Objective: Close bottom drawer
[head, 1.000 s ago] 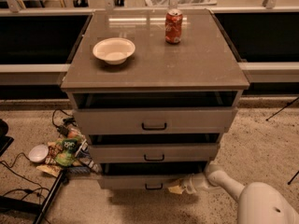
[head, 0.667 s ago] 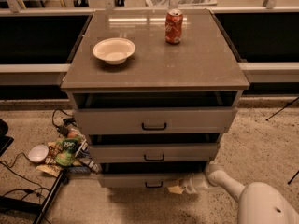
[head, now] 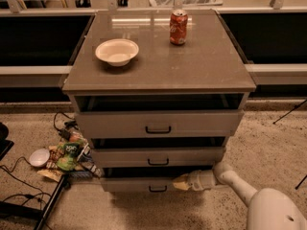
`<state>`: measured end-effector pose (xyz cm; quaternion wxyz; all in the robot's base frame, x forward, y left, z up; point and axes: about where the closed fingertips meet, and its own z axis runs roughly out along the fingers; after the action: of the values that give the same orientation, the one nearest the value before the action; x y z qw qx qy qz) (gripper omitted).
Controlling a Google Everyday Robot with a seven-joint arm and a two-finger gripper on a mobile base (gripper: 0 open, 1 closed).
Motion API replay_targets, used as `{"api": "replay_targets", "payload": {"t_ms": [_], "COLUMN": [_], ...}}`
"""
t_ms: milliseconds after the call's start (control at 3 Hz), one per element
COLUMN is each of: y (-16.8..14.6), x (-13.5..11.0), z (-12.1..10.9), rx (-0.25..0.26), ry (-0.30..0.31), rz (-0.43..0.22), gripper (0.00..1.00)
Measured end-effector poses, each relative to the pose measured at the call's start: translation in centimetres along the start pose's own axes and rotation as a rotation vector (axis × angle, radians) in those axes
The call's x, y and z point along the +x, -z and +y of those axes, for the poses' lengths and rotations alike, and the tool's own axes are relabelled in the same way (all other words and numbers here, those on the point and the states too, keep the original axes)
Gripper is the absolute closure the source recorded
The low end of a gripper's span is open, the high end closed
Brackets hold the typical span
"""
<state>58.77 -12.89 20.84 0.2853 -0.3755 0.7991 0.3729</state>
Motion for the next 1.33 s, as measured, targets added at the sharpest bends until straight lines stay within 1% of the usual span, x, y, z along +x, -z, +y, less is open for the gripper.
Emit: {"api": "replay_targets", "payload": {"t_ms": [333,667,1333], "y": [0.01,-0.27,-0.82], "x": [-0.40,-0.36,-0.29], "z": [-0.37,-0.20,0.14], "rx": [0.002,-0.003,-0.013], "ry": [0.012,0.012,0.011], "rz": [-0.021,-0.020,-0.019], "gripper": [1.00,0.82,0.35]}}
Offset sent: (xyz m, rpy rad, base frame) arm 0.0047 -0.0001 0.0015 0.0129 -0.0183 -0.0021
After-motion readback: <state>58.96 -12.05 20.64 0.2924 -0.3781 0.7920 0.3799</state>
